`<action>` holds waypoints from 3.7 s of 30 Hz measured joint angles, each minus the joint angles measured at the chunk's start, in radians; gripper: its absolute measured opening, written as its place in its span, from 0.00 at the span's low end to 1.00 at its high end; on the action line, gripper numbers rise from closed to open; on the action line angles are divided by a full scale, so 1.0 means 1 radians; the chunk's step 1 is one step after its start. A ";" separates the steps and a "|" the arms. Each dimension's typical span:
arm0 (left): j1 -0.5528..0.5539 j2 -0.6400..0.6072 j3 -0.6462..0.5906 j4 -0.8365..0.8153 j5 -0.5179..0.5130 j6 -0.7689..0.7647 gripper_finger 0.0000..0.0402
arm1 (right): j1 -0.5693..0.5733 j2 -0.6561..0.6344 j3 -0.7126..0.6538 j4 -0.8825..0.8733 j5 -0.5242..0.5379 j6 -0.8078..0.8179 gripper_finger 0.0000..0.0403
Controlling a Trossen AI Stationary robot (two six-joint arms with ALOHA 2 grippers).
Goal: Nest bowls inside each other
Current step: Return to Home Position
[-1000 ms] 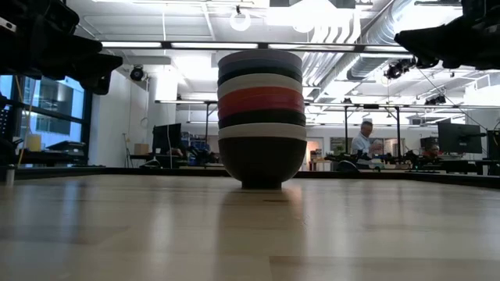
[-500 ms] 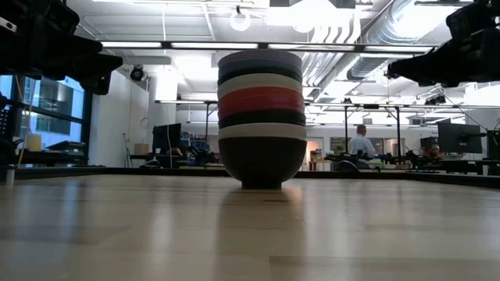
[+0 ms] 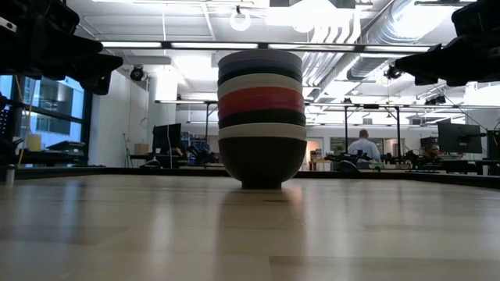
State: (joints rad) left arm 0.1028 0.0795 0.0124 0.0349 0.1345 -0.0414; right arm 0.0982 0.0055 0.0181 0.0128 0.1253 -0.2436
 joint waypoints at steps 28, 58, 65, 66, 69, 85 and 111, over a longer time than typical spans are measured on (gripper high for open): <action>0.000 0.000 0.000 0.000 0.000 0.000 0.46 | 0.000 0.000 0.000 0.000 -0.001 0.026 0.15; 0.000 0.000 0.000 0.000 0.001 0.000 0.46 | 0.000 0.001 -0.001 -0.011 -0.067 0.051 0.15; 0.000 0.000 0.000 0.000 0.001 0.000 0.46 | 0.000 0.001 -0.001 -0.010 -0.067 0.212 0.15; 0.000 0.000 0.000 0.000 0.001 0.000 0.46 | 0.000 0.001 -0.001 -0.011 -0.067 0.227 0.15; 0.000 0.000 0.000 0.000 0.001 0.000 0.46 | 0.000 0.001 -0.001 -0.010 -0.067 0.247 0.15; 0.000 0.000 0.000 0.000 0.001 0.000 0.46 | 0.000 0.001 -0.001 -0.021 -0.153 0.224 0.15; 0.000 0.000 0.000 0.000 0.001 0.003 0.46 | 0.000 0.001 -0.001 -0.019 -0.155 0.138 0.15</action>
State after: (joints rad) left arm 0.1032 0.0795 0.0124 0.0349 0.1356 -0.0383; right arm 0.0978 0.0063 0.0174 -0.0063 -0.0300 -0.1051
